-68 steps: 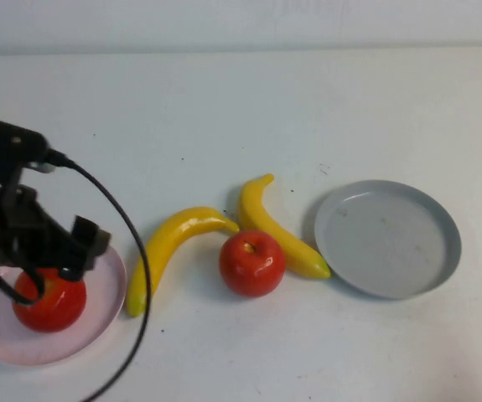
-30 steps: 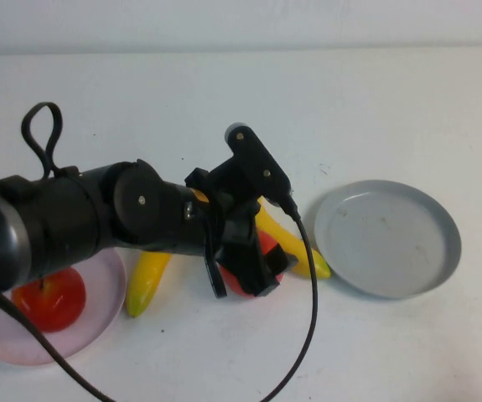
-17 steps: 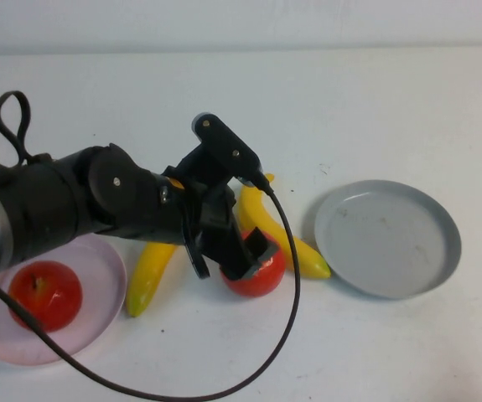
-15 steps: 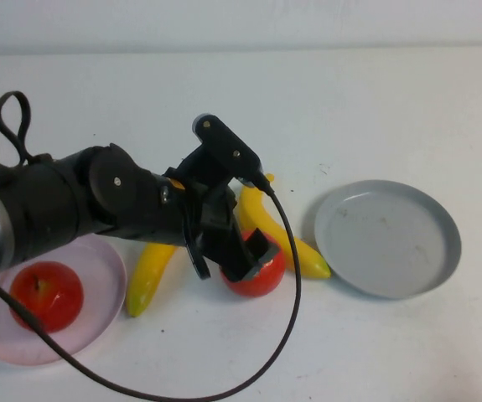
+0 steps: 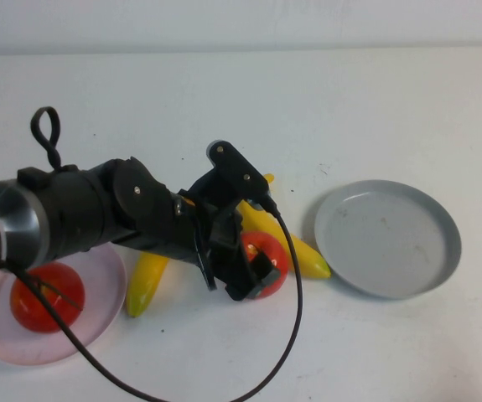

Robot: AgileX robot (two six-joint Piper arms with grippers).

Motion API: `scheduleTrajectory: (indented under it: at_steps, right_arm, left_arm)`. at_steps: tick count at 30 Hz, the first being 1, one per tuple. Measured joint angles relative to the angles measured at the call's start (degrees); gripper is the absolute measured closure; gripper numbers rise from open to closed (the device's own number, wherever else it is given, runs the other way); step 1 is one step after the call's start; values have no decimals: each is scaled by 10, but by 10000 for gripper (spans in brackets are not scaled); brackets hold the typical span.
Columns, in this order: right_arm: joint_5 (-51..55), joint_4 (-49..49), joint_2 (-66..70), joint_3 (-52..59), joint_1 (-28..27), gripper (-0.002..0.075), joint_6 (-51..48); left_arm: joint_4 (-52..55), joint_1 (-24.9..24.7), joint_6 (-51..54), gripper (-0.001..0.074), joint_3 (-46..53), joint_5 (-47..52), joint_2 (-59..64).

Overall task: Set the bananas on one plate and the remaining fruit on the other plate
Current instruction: Put one type of fruit in the left plate

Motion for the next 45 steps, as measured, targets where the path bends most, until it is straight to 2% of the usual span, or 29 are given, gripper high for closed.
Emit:
scheduleTrajectory:
  at_steps: [8,14,27,33,38,45]
  right_arm:
    - [0,0,0,0,0,743,0]
    - [0,0,0,0,0,743,0]
    - [0,0,0,0,0,743,0]
    - [0,0,0,0,0,743,0]
    - [0,0,0,0,0,743,0]
    - [0,0,0,0,0,743,0]
  left_arm:
    - [-1,0,44,85,0,-9,9]
    - [-3,0,46,228,-1,-11,9]
    - [1,0,49,230,-2,-13,7]
    - [4,0,34,232,-2,6,-42]
    - [71,0,-58,232,-2,68,-98]
    - [383,8,-348,235,-2,168,-169]
